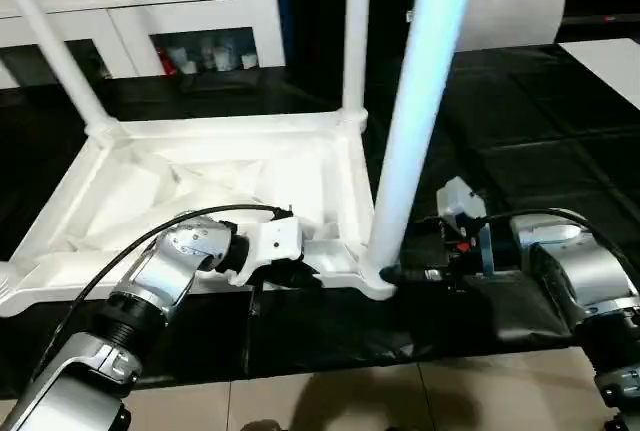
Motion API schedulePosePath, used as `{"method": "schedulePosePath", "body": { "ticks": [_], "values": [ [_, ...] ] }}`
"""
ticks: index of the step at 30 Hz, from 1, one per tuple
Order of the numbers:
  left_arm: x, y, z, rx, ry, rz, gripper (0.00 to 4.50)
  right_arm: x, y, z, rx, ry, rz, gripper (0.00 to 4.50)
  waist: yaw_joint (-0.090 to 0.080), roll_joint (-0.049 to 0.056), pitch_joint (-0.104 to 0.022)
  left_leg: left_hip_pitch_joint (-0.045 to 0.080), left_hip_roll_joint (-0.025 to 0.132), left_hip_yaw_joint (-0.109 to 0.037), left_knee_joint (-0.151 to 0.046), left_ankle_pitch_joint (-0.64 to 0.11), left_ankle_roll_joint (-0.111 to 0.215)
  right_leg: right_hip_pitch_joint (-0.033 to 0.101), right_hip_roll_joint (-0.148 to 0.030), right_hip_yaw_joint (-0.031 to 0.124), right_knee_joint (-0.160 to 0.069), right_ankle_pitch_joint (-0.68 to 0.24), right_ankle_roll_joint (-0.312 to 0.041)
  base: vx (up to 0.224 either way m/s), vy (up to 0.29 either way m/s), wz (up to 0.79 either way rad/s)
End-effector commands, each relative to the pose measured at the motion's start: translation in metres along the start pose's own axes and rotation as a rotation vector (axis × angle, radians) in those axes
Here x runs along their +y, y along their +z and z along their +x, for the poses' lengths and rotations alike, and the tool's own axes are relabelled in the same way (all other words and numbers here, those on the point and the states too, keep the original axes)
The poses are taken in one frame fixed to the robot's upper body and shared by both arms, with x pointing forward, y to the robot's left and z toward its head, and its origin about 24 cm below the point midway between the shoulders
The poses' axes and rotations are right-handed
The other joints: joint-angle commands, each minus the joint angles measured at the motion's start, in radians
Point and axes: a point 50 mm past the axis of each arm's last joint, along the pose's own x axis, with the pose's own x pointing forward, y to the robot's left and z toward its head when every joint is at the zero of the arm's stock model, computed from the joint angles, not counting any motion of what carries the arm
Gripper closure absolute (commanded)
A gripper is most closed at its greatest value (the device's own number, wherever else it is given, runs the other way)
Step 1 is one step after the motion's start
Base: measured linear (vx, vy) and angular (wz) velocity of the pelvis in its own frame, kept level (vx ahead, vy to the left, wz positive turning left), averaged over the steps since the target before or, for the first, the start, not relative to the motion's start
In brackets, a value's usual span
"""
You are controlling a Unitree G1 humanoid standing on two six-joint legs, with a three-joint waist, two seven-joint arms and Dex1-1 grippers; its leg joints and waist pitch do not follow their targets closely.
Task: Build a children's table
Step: Rotate leg to tighten
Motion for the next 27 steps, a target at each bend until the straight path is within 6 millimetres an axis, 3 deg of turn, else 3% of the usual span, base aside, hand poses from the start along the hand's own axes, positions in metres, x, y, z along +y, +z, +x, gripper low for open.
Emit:
{"method": "schedulePosePath", "body": {
  "ticks": [1, 6, 21, 25, 27],
  "values": [
    [-0.003, 0.003, 0.001, 0.012, -0.045, 0.043, 4.5, 0.0, 0.002, 0.003, 0.01, 0.027, -0.01, 0.87, -0.001, -0.016, -0.071, -0.002, 0.072, -0.023, -0.064, 0.001, 0.121, 0.064, -0.097, 0.073, -0.06, -0.322, -0.05, 0.0, 0.0, 0.0],
    [-0.003, 0.003, 0.001, 0.017, -0.051, 0.047, 4.5, 0.002, 0.0, 0.005, 0.016, 0.065, -0.017, 1.28, 0.007, -0.015, -0.071, -0.002, 0.071, -0.023, -0.065, -0.003, 0.115, 0.064, -0.096, 0.072, -0.062, -0.333, -0.042, 0.0, 0.0, 0.0],
    [-0.004, 0.002, 0.002, 0.004, -0.056, 0.021, 4.5, 0.004, -0.001, 0.01, -0.002, 0.111, 0.013, 2.44, 0.007, -0.018, -0.071, -0.002, 0.07, -0.022, -0.064, -0.001, 0.114, 0.065, -0.095, 0.072, -0.06, -0.336, -0.041, 0.0, 0.0, 0.0],
    [0.009, 0.009, 0.011, -0.017, 0.073, -0.064, 4.5, 0.001, 0.0, 0.031, -0.011, -0.067, 0.093, 2.53, 0.001, -0.014, -0.067, -0.001, 0.07, -0.024, -0.067, 0.0, 0.097, 0.064, -0.093, 0.069, -0.067, -0.354, -0.035, 0.0, 0.0, 0.0],
    [0.017, 0.013, 0.016, -0.022, 0.147, -0.108, 4.5, -0.006, 0.001, 0.043, -0.015, -0.202, 0.147, 2.53, -0.008, -0.014, -0.061, 0.004, 0.054, -0.018, -0.069, -0.051, 0.065, 0.065, -0.091, 0.062, -0.088, -0.457, 0.004, 0.0, 0.0, 0.0]
  ]
}}
